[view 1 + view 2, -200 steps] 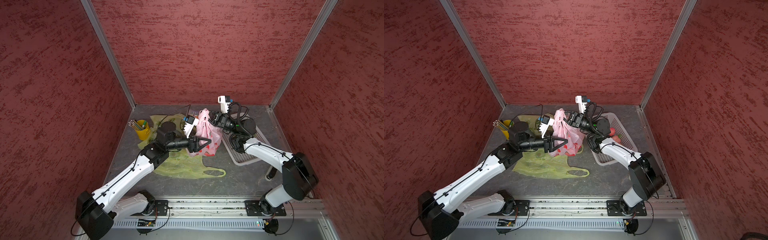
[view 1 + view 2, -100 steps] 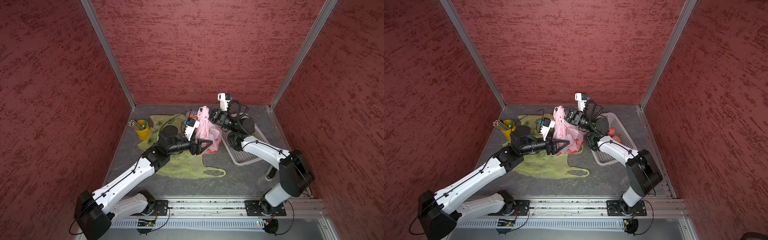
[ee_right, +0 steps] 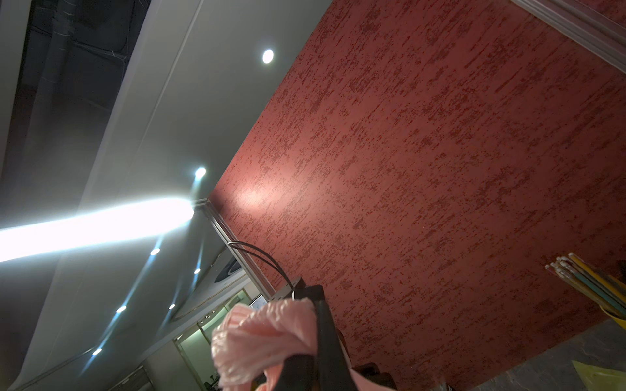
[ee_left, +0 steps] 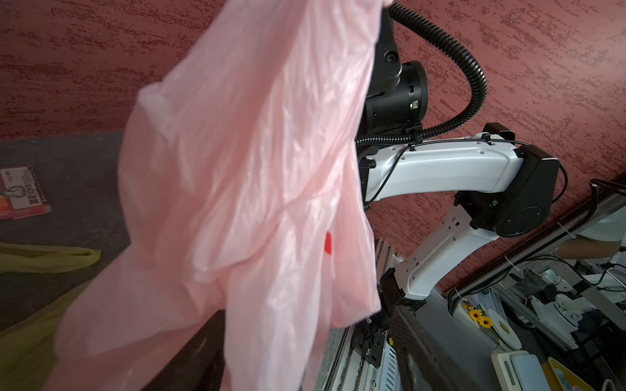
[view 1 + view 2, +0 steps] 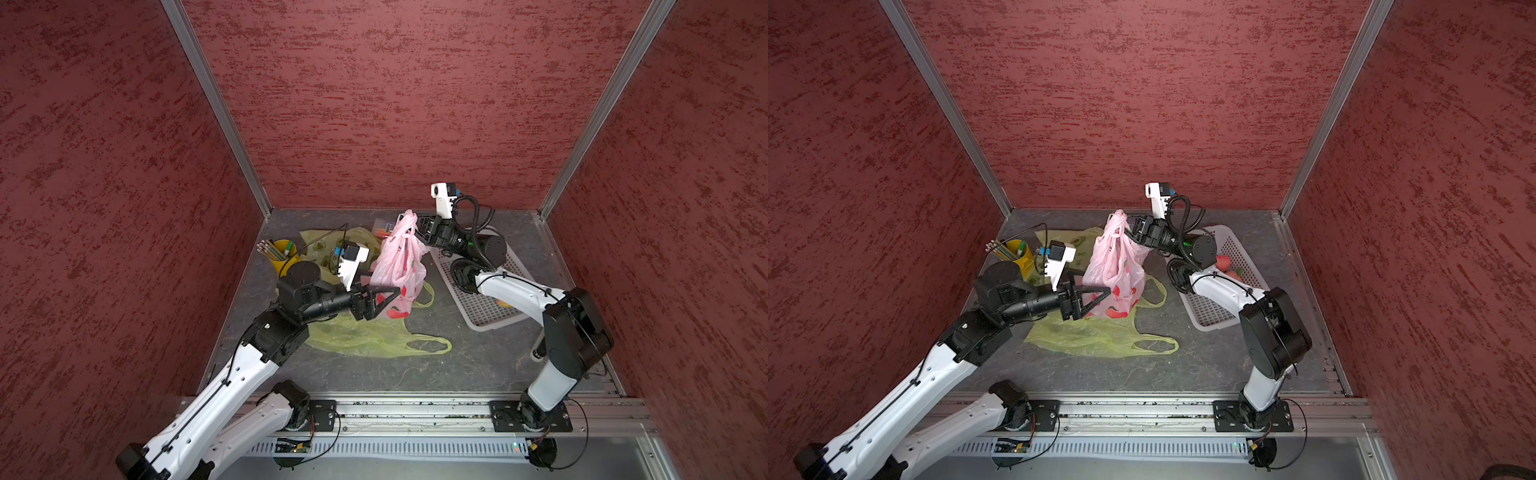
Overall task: Place the peach into a plastic bag & tie a knot
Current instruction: Cross the plastic bag with the plastic bag.
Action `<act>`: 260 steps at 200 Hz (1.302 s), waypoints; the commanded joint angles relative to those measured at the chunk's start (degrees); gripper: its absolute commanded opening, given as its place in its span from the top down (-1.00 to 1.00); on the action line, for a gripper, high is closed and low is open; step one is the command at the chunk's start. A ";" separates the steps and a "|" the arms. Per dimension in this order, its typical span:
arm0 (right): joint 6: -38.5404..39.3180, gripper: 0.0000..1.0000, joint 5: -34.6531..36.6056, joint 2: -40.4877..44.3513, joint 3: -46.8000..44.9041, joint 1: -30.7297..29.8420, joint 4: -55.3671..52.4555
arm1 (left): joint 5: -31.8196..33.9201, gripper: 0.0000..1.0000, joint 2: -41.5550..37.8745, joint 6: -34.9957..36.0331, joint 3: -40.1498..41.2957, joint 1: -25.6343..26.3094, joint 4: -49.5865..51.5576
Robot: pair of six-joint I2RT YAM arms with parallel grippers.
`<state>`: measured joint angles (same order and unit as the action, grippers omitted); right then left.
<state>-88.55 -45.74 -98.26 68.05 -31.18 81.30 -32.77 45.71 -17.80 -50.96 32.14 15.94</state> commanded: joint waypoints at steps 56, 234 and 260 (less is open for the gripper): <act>6.12 1.00 -4.07 3.44 -0.74 0.51 -6.41 | 3.67 -0.54 -2.95 6.56 -12.24 -4.85 14.02; 29.55 1.00 4.28 13.94 -2.34 0.37 -39.14 | 17.51 1.00 13.76 17.83 -13.83 10.97 -2.82; 32.76 1.00 6.59 14.67 -2.53 0.33 -42.43 | 16.52 1.00 15.75 17.47 -14.15 12.17 -4.47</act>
<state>-62.63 -45.95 -85.23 64.64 -31.22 46.15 -16.05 60.38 -0.60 -65.41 42.68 13.65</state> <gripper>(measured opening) 0.044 0.052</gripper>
